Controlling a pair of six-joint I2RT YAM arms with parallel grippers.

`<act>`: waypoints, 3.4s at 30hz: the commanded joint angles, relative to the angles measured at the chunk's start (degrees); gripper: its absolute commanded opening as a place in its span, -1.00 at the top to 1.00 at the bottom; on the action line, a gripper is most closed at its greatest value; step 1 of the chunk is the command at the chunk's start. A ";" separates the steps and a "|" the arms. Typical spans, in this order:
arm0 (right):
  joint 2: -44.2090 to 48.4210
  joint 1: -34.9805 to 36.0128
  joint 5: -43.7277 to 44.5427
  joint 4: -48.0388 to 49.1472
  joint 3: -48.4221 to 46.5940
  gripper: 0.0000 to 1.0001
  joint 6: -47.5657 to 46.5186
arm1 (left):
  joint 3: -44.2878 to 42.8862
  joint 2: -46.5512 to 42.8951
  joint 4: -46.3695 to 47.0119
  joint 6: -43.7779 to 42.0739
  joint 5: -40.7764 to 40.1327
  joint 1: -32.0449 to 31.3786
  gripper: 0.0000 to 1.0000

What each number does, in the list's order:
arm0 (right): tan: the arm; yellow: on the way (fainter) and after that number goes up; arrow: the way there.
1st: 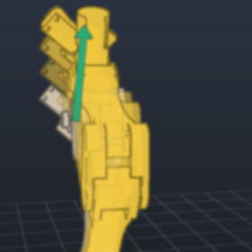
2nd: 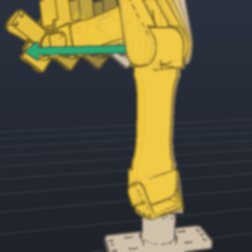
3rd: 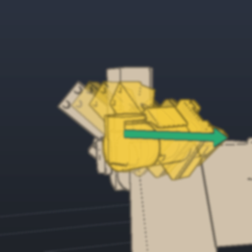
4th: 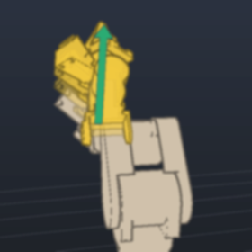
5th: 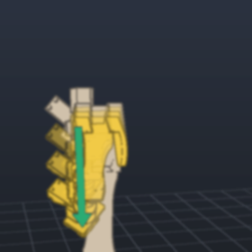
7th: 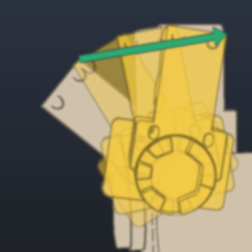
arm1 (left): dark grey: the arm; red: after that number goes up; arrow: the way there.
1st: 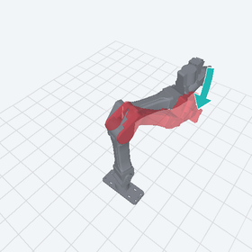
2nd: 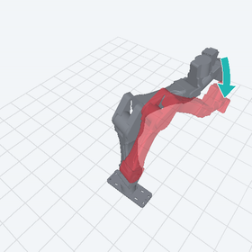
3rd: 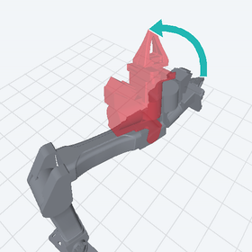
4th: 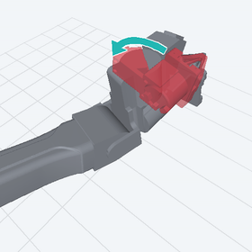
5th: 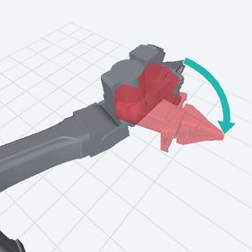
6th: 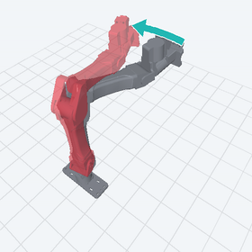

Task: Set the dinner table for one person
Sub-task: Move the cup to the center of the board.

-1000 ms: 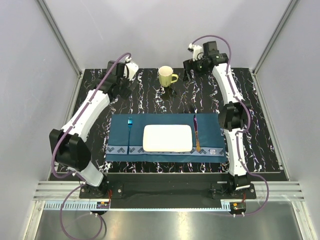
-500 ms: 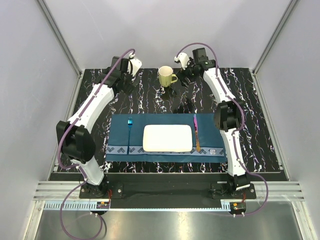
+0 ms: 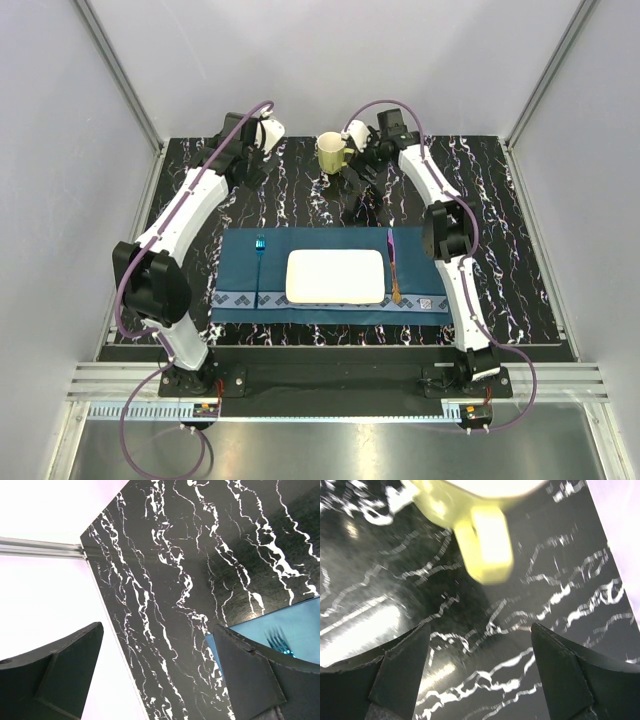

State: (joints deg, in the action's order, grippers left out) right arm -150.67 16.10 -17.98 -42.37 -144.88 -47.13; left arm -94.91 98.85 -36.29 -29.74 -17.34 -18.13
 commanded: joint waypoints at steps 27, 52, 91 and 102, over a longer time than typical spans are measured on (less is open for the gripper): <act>2.75 3.59 -7.68 9.23 -1.02 -0.54 3.54 | -5.19 0.99 1.66 -4.01 -3.75 -1.56 -0.97; 8.73 5.26 -8.13 9.58 9.97 -0.39 5.03 | -9.06 2.84 1.67 -5.95 -3.66 -2.00 -0.97; 10.93 1.74 -2.05 30.68 18.76 -0.57 17.25 | -8.89 2.67 1.66 -7.62 -5.77 -3.93 -0.98; 10.13 1.74 -6.45 30.51 17.35 -0.53 19.71 | -11.35 3.98 1.58 -9.64 -7.53 -5.16 -0.97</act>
State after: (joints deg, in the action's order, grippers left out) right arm -142.71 17.47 -21.54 -14.33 -125.40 -29.08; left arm -103.37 102.91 -36.38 -38.13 -22.83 -22.94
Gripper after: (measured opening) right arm 0.767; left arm 0.984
